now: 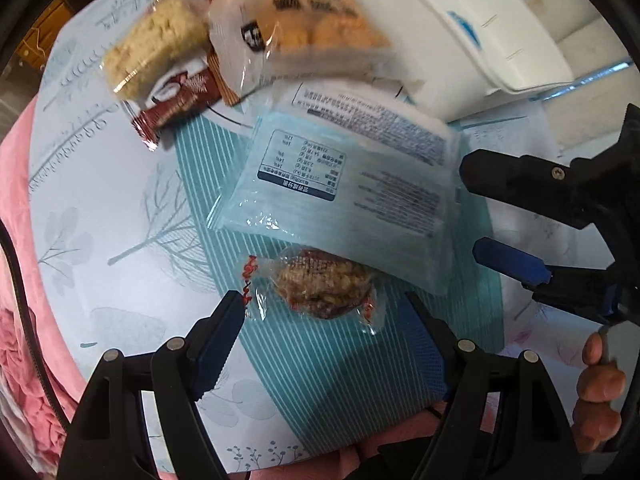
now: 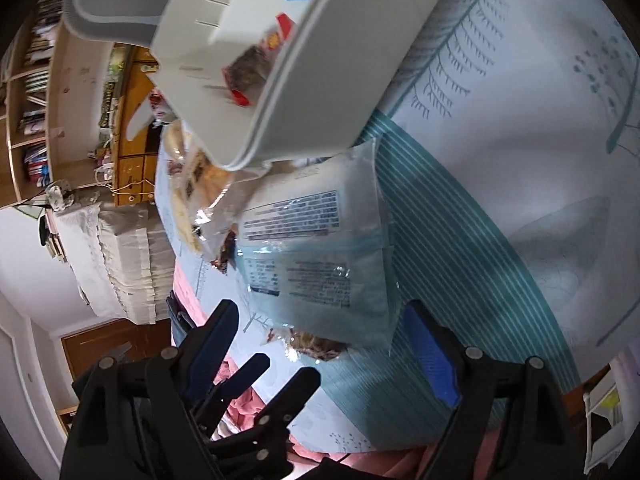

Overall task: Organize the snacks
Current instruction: 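Grasp the nut pack with left tool while right tool grasps the pale blue pack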

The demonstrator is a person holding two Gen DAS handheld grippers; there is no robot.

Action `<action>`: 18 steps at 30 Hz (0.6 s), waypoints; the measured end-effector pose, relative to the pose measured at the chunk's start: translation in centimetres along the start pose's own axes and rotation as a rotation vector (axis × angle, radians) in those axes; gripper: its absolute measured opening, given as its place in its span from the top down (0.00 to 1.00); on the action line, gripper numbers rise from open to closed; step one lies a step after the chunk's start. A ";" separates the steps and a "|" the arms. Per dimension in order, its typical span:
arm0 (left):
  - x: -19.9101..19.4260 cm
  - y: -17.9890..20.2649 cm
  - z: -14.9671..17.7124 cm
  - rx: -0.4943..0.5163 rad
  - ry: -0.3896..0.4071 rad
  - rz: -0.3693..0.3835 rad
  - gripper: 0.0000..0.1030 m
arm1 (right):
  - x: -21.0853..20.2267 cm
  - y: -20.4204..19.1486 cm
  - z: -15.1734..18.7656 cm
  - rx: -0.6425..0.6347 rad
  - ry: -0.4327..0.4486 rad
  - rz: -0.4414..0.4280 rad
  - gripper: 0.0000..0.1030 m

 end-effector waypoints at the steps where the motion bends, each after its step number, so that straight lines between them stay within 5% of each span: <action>1: 0.2 0.0 -0.2 -0.004 -0.006 0.001 0.25 | 0.3 0.0 -0.3 0.005 -0.008 0.004 0.20; 18: 3.7 1.0 -1.4 -0.055 -0.065 0.028 0.29 | 3.4 -0.6 -2.2 -0.034 -0.079 0.166 0.44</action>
Point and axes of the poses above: each gripper's, at about its wrist camera, not at the fingertips, and x roughly the way its jaws point, y to its right, z to its underside, the point moved 1 cm from there along x, roughly the way its jaws point, and after that the axes turned 4 degrees about -y, right-handed, at the moved point
